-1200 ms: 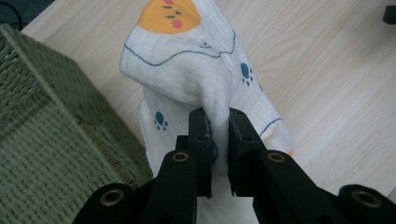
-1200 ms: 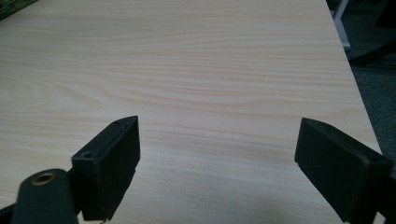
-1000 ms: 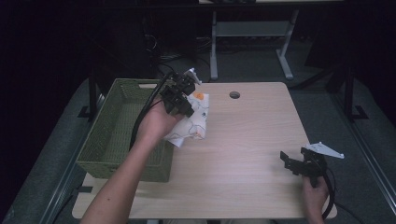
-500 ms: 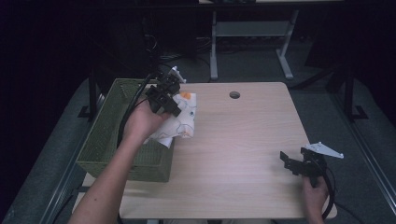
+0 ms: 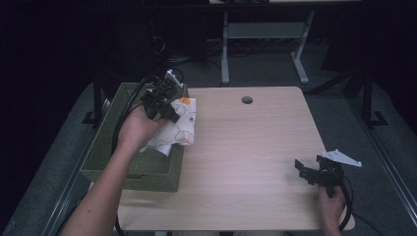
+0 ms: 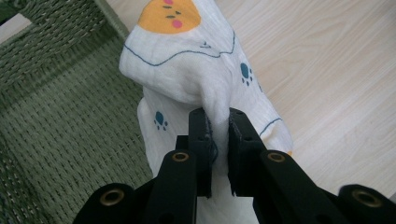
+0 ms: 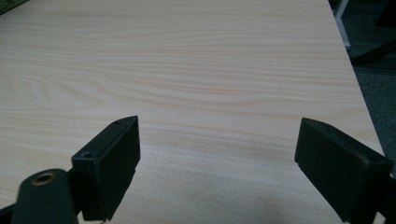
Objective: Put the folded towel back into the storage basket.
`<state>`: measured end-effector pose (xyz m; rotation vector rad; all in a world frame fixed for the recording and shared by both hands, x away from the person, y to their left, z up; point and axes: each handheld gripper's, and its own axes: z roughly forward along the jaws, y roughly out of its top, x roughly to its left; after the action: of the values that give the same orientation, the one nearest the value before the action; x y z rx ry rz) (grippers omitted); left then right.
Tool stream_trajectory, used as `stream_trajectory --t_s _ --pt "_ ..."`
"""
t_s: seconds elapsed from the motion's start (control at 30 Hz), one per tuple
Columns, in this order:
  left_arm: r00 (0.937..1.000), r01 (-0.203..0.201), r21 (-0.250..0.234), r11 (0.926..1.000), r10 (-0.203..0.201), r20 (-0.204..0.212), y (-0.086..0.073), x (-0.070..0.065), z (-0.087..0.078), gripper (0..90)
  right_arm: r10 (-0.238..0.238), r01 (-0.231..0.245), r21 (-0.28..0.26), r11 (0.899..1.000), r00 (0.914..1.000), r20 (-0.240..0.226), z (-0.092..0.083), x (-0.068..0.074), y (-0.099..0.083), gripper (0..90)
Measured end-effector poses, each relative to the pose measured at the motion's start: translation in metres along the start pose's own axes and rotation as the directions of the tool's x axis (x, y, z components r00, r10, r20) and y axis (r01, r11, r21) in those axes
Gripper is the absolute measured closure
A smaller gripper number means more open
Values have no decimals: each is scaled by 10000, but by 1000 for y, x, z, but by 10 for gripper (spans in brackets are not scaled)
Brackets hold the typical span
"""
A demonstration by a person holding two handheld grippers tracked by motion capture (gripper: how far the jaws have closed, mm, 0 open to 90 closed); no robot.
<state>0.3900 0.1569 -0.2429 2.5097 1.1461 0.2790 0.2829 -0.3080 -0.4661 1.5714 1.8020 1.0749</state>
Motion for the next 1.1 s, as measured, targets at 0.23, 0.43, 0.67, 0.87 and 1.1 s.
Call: stream_trajectory --t_s 0.23,0.43,0.67,0.87,1.1 --pt "9997 252 -10 9997 -252 39 -12 14 -2 821 -51 51 44 10000 10000 10 0 0 0 137" --pt "9997 253 23 9997 -253 -39 -20 24 -5 821 -44 44 37 10000 10000 27 0 1 0 137" --pt "9993 376 103 9992 -375 -78 -30 34 -7 819 -63 63 71 10000 10000 51 0 1 0 137" --pt "9993 374 176 9991 -373 -35 -40 45 -7 818 -70 70 105 9999 10000 60 1 1 0 137" --pt "9991 428 301 9986 -428 13 -50 54 -4 815 -91 91 96 9999 9999 75 1 1 0 137"
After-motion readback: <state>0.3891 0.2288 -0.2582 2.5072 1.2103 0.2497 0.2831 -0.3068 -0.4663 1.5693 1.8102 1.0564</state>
